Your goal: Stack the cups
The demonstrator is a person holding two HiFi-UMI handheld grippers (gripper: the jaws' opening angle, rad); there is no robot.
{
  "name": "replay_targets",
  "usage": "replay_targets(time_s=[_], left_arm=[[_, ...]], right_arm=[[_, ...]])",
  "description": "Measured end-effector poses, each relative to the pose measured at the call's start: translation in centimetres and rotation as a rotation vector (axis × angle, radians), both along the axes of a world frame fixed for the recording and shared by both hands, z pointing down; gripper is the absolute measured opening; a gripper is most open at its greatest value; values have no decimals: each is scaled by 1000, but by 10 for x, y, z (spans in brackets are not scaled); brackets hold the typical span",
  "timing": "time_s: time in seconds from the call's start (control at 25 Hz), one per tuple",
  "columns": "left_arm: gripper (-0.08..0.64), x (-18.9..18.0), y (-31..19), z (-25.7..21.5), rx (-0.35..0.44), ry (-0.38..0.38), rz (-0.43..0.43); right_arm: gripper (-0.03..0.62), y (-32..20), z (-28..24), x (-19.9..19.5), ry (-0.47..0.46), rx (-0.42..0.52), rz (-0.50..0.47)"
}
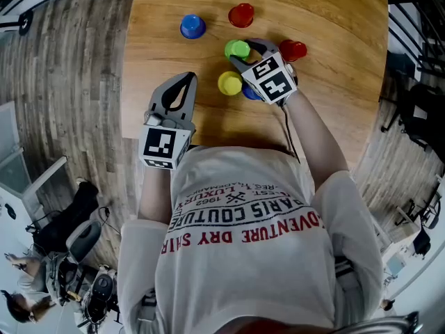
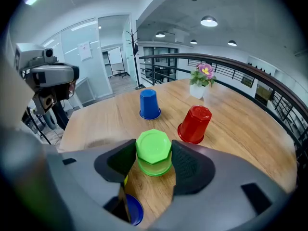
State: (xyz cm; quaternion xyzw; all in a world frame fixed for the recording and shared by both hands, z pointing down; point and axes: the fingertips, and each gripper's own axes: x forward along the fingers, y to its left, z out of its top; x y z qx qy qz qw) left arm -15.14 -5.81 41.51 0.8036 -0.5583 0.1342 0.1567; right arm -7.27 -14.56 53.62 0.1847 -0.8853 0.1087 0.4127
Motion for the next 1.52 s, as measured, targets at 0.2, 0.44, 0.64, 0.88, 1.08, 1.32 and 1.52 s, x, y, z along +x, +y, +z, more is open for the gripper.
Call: replay_targets(time_s=[0.2, 0.44, 0.64, 0.88, 1.08, 1.32, 1.52], left_arm=[[14, 2, -5, -6, 22, 0, 20], [14, 18, -6, -19, 61, -1, 90], [14, 36, -5, -22, 78, 5, 145], [14, 63, 7, -22, 75, 7, 210], [14, 77, 18, -21, 65, 13, 226], [14, 88, 29, -15, 39, -1, 243], [14, 89, 36, -13, 24, -16, 225]], right_arm=[[247, -7, -17, 9, -11, 42, 39], [248, -3, -37, 41, 5, 89, 115], [247, 3, -44, 79, 26, 109, 196], [249, 29, -36, 129, 63, 101, 298], [249, 57, -21, 150, 92, 63, 335], [249, 78, -3, 157, 95, 26, 350], [249, 81, 5, 156, 78, 16, 363]])
